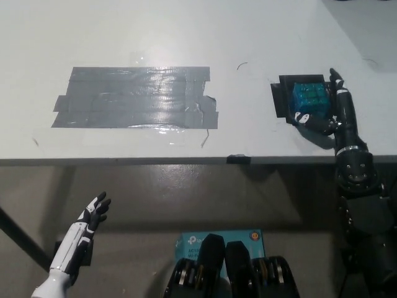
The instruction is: A rubick's cube is kept in the black marked spot on the table and the robot uses its right arm to pick it up and hands it to a person
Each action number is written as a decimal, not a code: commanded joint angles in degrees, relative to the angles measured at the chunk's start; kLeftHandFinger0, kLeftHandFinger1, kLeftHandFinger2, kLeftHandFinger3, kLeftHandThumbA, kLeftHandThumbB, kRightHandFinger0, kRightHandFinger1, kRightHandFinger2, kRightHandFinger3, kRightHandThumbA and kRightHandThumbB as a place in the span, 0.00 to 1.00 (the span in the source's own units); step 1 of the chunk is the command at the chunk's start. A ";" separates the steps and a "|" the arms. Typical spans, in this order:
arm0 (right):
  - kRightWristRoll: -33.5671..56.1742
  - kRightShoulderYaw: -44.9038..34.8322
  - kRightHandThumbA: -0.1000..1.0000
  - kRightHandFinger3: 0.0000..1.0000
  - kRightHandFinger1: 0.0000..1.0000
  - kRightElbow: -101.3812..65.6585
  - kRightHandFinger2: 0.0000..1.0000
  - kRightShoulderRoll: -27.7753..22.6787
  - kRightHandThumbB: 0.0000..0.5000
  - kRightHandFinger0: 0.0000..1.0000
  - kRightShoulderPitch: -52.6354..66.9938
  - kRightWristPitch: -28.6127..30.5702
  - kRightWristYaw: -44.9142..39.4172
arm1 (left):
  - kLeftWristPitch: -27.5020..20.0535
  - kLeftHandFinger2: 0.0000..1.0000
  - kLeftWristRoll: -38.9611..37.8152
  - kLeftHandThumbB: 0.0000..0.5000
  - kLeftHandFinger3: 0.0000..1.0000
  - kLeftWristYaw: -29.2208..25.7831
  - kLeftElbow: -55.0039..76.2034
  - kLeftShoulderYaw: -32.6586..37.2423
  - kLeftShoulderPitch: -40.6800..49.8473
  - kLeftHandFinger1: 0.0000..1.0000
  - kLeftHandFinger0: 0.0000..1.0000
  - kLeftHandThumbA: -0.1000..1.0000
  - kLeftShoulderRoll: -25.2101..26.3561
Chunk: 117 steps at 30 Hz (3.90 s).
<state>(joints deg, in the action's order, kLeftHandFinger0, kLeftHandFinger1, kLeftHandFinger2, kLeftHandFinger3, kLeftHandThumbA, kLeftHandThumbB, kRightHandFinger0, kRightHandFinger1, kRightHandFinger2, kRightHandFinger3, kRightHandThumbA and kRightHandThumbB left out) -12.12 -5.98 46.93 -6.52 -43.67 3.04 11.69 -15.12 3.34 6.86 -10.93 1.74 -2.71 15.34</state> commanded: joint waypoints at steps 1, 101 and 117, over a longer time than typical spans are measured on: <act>0.82 0.29 0.94 1.00 1.00 3.83 1.00 -0.99 0.91 1.00 -4.77 3.97 3.03 | -0.94 1.00 -0.07 0.53 1.00 0.19 1.55 -0.58 -0.52 1.00 0.99 1.00 0.64; -7.22 16.65 0.00 0.94 0.50 -0.69 0.88 2.51 0.46 0.05 -21.69 -6.68 6.50 | 6.40 0.96 1.77 0.66 1.00 1.51 11.88 1.23 7.28 0.99 0.98 0.93 -0.10; -6.85 20.23 0.49 1.00 1.00 23.33 1.00 4.55 0.79 0.95 -24.25 -6.20 -0.36 | 5.18 0.93 2.50 0.61 1.00 1.58 12.70 1.54 8.94 0.95 0.93 0.90 -0.10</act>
<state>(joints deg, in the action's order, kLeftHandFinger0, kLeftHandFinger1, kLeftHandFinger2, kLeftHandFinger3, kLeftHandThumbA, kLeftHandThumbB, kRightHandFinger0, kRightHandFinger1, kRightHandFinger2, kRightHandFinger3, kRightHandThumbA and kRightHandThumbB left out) -18.14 12.62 69.65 -1.69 -63.84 -2.35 17.02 -8.66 5.26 7.97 -0.22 3.17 5.16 14.21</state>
